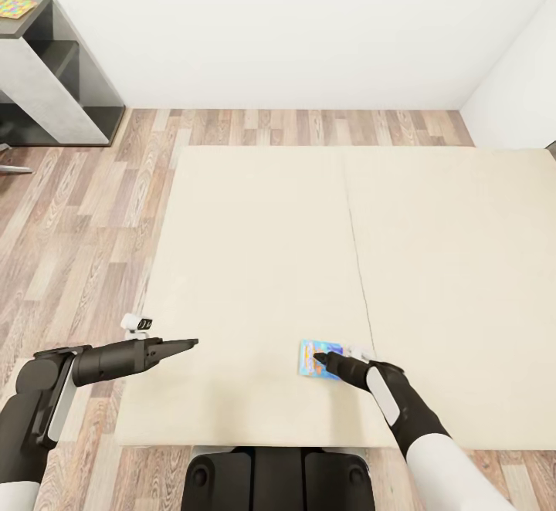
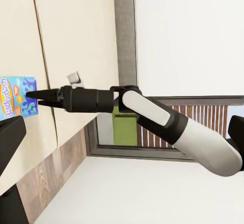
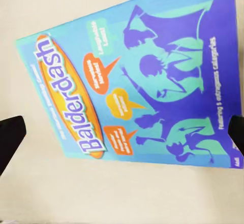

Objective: Put all the toys in the child's room - the three board games (two on the bed and one on the table), the two jigsaw puzzles on the table, and the tennis ball on the table - inside the toy box on the table in the child's room.

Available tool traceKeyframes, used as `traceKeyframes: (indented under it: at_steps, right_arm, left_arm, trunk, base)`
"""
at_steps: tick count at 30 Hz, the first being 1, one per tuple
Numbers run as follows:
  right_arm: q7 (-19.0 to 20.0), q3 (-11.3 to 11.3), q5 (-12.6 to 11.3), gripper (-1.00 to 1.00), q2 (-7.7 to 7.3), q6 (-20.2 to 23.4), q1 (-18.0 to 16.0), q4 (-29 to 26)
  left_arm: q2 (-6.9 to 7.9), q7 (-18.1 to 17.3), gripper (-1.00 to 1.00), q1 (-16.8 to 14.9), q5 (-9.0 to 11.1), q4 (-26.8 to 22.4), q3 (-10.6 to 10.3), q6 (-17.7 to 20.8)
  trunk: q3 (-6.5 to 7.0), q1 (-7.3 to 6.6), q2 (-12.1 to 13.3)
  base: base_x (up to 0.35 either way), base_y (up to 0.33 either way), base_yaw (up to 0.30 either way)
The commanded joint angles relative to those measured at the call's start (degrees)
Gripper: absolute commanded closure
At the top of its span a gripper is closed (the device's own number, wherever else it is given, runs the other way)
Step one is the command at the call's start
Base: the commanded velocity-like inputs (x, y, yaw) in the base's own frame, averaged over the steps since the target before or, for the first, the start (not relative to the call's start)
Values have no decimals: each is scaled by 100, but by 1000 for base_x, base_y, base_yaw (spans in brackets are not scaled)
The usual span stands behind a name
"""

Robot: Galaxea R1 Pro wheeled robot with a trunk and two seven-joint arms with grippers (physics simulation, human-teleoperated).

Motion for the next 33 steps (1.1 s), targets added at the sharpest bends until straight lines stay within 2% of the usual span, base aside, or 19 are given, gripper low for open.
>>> traceKeyframes:
  at_steps: [1,3,6,15,29,33]
  right_arm:
    - [170,-35,2,-100,14,38,-2,-7]
    - [387,-34,24,-100,39,38,-2,-9]
    - [489,-30,44,-100,69,40,-2,-9]
    - [565,-30,61,-100,89,37,-2,-8]
    - [455,-30,88,-100,90,25,-2,-131]
    - [105,-29,78,-100,91,63,-47,-314]
  left_arm:
    - [1,-24,-100,-2,-4,-1,-1,62]
    - [-1,-24,-100,-2,-4,-1,-1,58]
    - [-3,-24,-100,-2,-4,-1,-1,56]
    - [-4,-24,-100,-2,-4,-1,-1,56]
    - [-4,-24,-100,-2,-4,-1,-1,56]
    - [2,-24,-100,-2,-4,-1,-1,55]
  trunk:
    - [-6,3,-9]
    - [-6,3,-9]
    - [-6,3,-9]
    - [-6,3,-9]
    - [-6,3,-9]
    - [-6,3,-9]
  base:
    - [0,0,0]
    - [0,0,0]
    - [0,0,0]
    - [0,0,0]
    - [0,0,0]
    - [0,0,0]
